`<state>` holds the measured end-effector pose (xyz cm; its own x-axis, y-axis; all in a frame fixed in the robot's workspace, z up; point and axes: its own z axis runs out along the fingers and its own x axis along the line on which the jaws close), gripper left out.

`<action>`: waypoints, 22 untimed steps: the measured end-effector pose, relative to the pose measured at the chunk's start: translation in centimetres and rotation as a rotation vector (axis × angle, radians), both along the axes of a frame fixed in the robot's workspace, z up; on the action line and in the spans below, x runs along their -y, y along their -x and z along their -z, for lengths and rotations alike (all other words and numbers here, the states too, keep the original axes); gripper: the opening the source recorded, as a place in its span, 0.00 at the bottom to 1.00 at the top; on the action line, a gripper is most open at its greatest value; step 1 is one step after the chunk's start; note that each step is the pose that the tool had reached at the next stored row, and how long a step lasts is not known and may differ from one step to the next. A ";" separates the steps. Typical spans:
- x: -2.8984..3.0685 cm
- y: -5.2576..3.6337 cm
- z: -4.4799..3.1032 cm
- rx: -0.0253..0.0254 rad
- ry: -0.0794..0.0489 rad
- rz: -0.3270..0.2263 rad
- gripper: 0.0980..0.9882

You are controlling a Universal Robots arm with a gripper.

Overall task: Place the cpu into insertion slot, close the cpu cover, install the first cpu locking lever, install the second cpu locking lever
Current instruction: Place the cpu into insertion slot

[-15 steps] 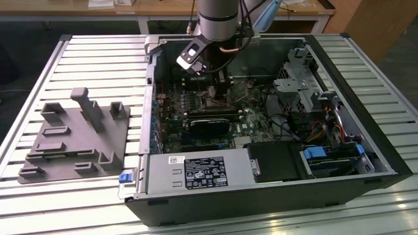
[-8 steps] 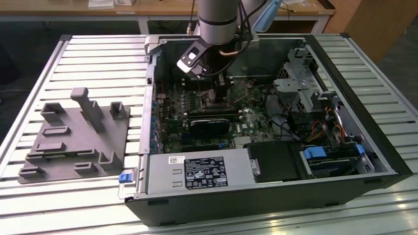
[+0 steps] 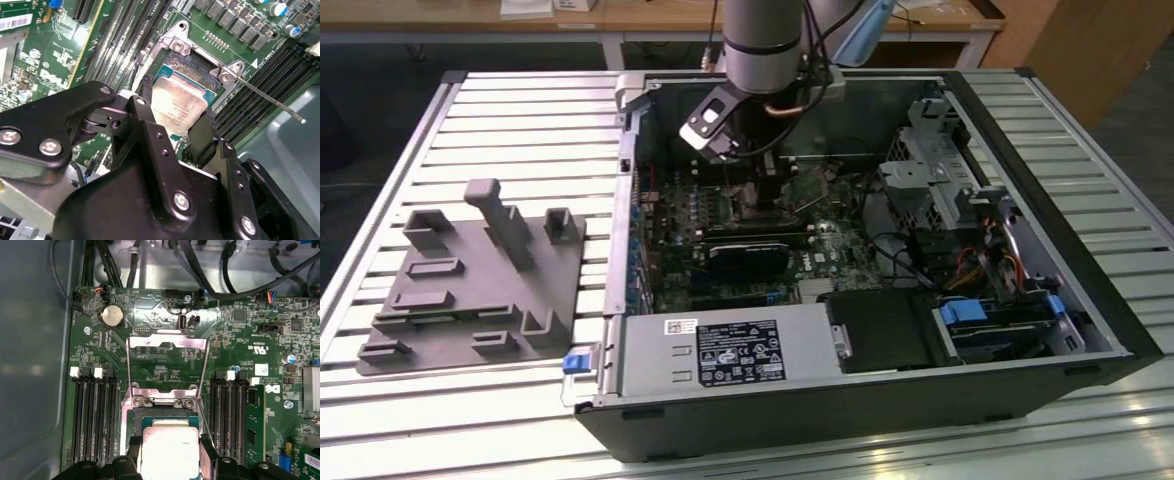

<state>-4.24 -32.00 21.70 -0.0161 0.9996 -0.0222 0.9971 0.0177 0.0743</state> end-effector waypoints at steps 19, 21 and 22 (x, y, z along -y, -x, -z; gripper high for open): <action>-0.24 0.09 1.59 -0.0002 0.000 0.028 0.49; -0.26 0.09 1.72 -0.0002 0.000 0.028 0.49; -0.26 0.09 1.77 -0.0002 0.000 0.028 0.49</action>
